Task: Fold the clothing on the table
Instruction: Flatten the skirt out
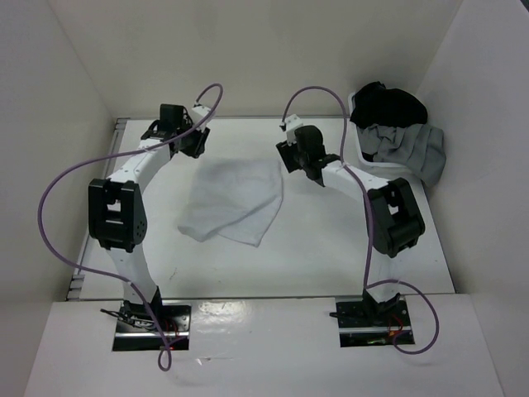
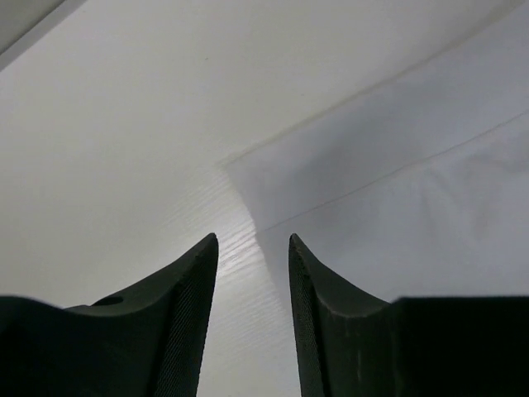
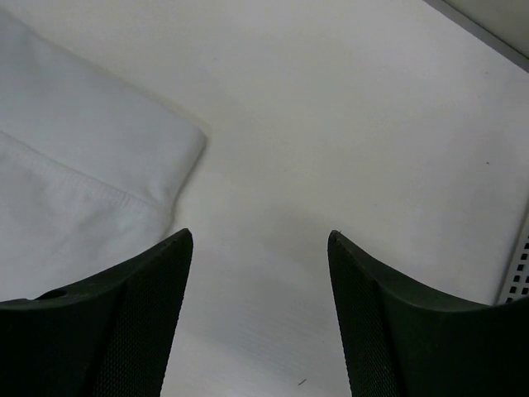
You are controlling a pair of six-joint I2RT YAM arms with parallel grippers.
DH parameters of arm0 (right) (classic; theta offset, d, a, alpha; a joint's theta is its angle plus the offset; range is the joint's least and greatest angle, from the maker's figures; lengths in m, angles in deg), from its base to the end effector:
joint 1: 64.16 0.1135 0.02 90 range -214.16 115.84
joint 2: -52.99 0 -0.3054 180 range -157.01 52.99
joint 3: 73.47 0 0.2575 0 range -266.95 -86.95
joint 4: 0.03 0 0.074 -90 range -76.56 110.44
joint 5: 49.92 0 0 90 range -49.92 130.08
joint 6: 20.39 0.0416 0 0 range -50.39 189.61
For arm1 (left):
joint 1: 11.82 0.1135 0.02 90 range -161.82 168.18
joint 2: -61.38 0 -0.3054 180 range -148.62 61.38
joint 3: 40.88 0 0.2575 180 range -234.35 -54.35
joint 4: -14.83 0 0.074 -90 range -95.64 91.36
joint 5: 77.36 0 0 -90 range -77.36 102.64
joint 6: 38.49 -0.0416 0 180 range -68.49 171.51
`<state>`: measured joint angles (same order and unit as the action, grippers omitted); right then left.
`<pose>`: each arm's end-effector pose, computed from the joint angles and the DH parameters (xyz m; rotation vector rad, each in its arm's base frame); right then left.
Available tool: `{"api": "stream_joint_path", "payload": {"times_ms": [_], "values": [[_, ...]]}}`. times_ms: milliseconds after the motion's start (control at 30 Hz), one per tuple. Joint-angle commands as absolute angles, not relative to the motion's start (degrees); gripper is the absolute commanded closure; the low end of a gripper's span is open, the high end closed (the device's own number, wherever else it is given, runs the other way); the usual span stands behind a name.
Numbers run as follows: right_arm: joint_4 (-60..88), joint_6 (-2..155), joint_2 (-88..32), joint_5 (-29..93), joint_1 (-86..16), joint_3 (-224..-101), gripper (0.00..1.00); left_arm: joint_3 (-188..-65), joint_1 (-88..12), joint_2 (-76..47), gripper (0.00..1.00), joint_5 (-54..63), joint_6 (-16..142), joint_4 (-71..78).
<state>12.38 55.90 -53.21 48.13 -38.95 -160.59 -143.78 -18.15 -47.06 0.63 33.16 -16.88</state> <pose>0.4067 0.1850 0.2624 -0.6254 2.0199 -0.0294 0.4604 -0.0598 0.3089 0.5833 2.1283 -0.1161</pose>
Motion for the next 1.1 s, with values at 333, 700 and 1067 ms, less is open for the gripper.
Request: {"api": "stream_joint_path", "payload": {"times_ms": [333, 700, 1067], "values": [[19.2, 59.6, -50.0, 43.4, -40.4, -165.9, 0.22, -145.2, -15.7, -45.5, 0.46, -2.8, 42.0, -18.6], [30.9, 58.2, -51.2, 43.2, -35.0, -169.8, 0.14, -132.6, -15.7, -41.8, 0.49, -4.0, 42.1, -18.1], [29.4, 59.2, -51.7, 45.1, -34.3, -169.8, 0.13, -138.4, -14.1, -52.6, 0.51, -5.0, 52.3, -11.5]]}}
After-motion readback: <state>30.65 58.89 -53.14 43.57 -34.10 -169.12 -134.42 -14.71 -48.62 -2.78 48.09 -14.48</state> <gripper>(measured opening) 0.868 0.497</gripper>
